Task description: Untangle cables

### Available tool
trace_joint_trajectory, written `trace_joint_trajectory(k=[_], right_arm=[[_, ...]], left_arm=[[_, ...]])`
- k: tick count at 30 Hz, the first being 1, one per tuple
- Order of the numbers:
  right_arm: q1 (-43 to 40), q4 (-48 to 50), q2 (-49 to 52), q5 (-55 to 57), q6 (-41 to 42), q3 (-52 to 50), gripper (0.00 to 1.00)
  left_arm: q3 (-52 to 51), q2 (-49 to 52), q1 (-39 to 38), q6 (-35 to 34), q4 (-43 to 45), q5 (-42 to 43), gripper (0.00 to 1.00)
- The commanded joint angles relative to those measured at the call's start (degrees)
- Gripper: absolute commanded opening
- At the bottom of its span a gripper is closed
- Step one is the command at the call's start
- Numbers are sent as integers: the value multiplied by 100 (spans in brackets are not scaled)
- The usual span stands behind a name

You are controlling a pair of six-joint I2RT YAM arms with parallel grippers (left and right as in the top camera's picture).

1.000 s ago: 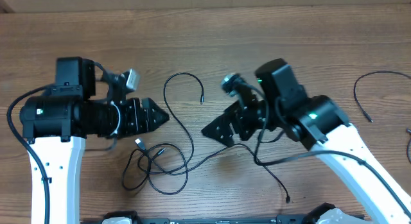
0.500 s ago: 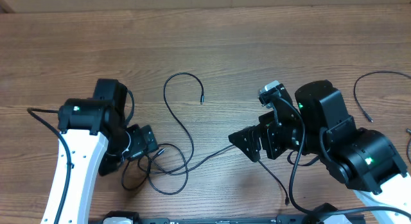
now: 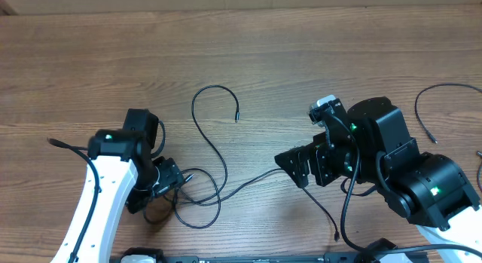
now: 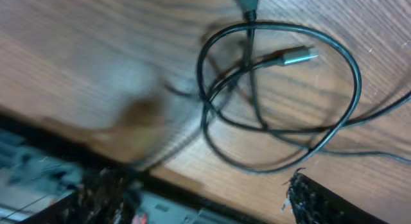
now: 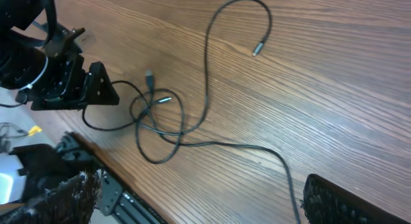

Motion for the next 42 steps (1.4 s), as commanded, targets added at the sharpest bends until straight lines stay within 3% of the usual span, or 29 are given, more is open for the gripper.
trace_joint_trajectory(k=[1,5,10,14,16,20,21,22,23,27,29,33,38,42], right_arm=[[4,-13,-74,479,22,-31,100],[4,-20,-72,743,17,-31,100],[4,20,-72,754,20,-31,100],[4,-2,-72,752,24,-31,100],[4,-22,-72,754,24,-31,100],[4,-87,-72,754,39,-31,100],[4,-120,-72,756,98,-31,100],[4,-160,-72,754,162,-31,100],[4,-203,-72,756,249,-31,100],[4,-310,-72,754,461,-31,100],[4,-299,-72,756,461,-31,100],[4,-313,-72,754,461,-31,100],[4,-352,-72,752,487,-31,100],[4,-345,-72,754,789,-31,100]], left_arm=[[-402,15,-44,-192,424,210,75],[-986,17,-44,-188,1224,590,49],[-1462,17,-42,-142,1622,732,9],[-1246,17,-42,557,1613,861,6],[-719,17,-44,1091,1412,1008,13],[741,17,-42,1423,688,669,46],[1141,17,-42,1421,474,463,56],[1482,17,-42,1419,291,260,74],[1886,17,-42,1416,66,-15,100],[2605,7,-31,1392,-363,-953,100],[2511,11,-31,1314,-326,-973,100],[1790,11,-28,970,-33,-1432,97],[776,11,144,26,549,-2448,95],[7,13,400,-179,1233,-2485,91]])
